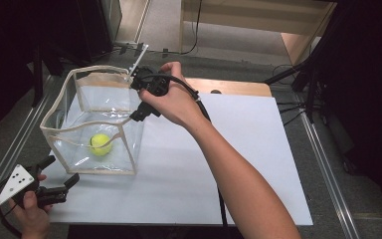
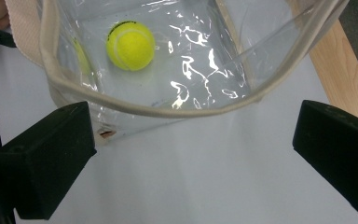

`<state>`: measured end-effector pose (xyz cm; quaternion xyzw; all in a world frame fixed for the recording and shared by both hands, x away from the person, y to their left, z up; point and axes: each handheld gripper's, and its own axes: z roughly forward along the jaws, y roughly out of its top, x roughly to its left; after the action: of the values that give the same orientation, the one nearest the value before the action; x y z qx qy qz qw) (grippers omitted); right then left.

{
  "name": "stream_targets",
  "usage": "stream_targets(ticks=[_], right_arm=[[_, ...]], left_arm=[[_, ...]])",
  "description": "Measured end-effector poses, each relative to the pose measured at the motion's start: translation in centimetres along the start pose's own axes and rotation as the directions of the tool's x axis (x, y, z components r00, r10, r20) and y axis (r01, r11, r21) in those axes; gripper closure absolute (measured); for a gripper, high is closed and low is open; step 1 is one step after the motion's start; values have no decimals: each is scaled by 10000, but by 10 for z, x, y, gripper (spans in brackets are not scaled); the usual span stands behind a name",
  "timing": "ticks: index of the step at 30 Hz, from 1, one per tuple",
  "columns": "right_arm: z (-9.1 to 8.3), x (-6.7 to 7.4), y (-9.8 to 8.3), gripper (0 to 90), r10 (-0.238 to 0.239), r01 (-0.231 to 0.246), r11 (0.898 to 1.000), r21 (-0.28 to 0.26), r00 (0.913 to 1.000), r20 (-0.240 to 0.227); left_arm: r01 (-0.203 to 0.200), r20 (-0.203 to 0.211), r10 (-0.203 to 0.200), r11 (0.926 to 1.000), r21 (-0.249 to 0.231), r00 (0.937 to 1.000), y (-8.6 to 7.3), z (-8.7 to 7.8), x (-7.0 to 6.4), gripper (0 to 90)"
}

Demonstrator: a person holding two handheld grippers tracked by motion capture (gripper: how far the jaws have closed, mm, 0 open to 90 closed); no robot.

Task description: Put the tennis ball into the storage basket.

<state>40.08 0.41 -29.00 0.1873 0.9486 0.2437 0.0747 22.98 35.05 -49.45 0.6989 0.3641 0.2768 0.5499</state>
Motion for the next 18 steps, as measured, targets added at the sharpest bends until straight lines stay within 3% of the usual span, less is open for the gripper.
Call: stream_targets(ticks=[8,18], right_arm=[[5,-2,-14,0,125,-124,9999,89,9998,-130],[27,6,-38,0,288,-288,9996,2,9995,-129]], left_arm=[[19,-15,-19,10000,-17,10000,0,0,0,0],[64,-41,-64,10000,-41,10000,0,0,1,0]])
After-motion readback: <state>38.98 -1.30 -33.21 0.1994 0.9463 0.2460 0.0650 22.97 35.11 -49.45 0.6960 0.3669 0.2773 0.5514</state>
